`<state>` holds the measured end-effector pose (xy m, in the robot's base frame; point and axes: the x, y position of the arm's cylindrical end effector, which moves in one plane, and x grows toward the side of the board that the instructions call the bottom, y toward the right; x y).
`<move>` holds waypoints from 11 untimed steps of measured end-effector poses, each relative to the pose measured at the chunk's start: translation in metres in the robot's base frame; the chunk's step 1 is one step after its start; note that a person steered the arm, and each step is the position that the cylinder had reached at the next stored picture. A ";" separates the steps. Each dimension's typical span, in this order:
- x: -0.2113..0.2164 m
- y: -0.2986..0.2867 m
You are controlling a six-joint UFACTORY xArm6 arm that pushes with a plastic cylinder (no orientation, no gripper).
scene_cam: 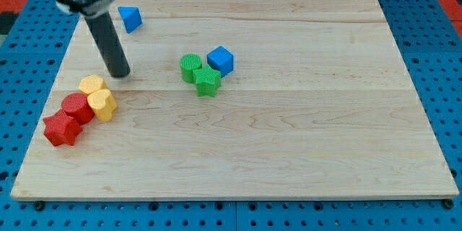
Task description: Move the blue triangle to the top of the green circle
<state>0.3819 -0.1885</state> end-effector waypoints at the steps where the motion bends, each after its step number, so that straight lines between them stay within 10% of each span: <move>1: -0.056 -0.022; 3: -0.131 -0.012; 4: -0.088 0.036; 7: -0.064 -0.083; 9: -0.041 0.064; 11: -0.052 0.069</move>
